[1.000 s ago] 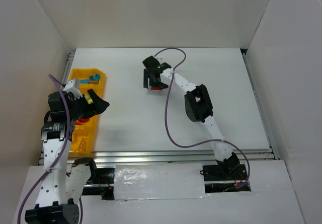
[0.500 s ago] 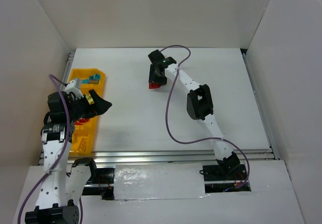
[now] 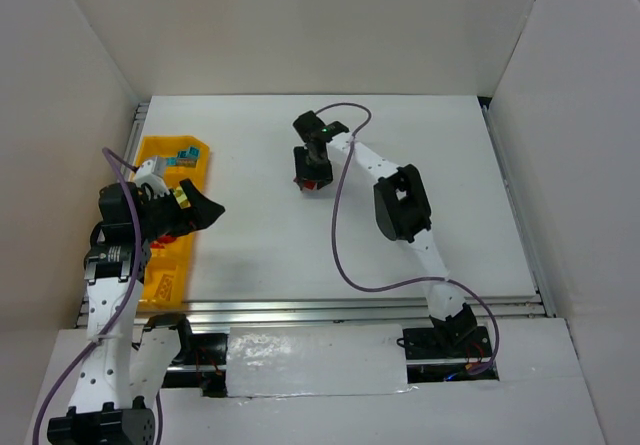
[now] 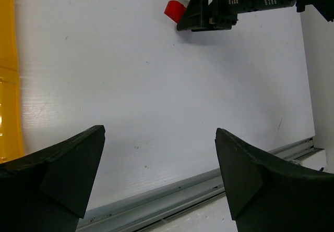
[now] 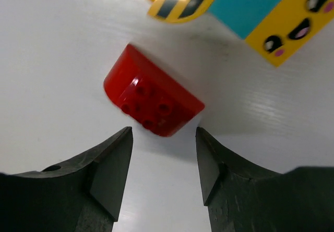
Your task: Sort the legos into containers by color
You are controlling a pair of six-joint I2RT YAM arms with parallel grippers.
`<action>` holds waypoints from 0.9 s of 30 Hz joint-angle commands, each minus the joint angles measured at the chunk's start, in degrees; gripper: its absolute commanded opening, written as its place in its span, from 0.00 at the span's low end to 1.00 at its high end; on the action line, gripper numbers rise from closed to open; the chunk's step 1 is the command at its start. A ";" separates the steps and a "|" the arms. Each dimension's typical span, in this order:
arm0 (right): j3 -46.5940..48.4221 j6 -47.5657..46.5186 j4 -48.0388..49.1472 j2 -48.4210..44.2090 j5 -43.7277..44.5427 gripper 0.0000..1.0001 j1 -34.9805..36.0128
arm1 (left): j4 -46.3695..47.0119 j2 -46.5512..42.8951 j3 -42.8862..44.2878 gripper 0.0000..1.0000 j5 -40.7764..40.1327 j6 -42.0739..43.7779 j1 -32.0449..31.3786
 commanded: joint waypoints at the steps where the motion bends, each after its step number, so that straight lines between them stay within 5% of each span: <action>1: -3.54 -5.50 -4.92 -0.31 -4.40 0.59 1.99 | 1.65 -0.23 -0.02 1.00 -0.04 1.26 -0.32; 4: -12.66 -5.85 -2.30 -4.51 -6.77 0.57 3.22 | 1.56 -0.32 -0.11 1.00 -1.10 1.00 -0.32; 8: -32.17 -4.19 17.42 -17.68 -11.18 0.60 3.66 | 1.99 0.21 -0.38 0.99 -0.92 1.00 -0.41; 11: -38.61 -7.68 23.18 -25.26 -8.37 0.71 3.66 | 1.73 0.74 -0.20 0.99 -0.22 1.17 -0.41; 19: -21.50 -24.48 11.45 -15.88 -3.89 0.80 3.66 | 3.49 -0.23 -1.52 0.99 1.98 1.08 -0.58; 27: -17.01 -30.63 15.12 -9.37 3.68 0.80 3.48 | 4.10 0.39 -1.87 0.99 3.91 1.44 -0.85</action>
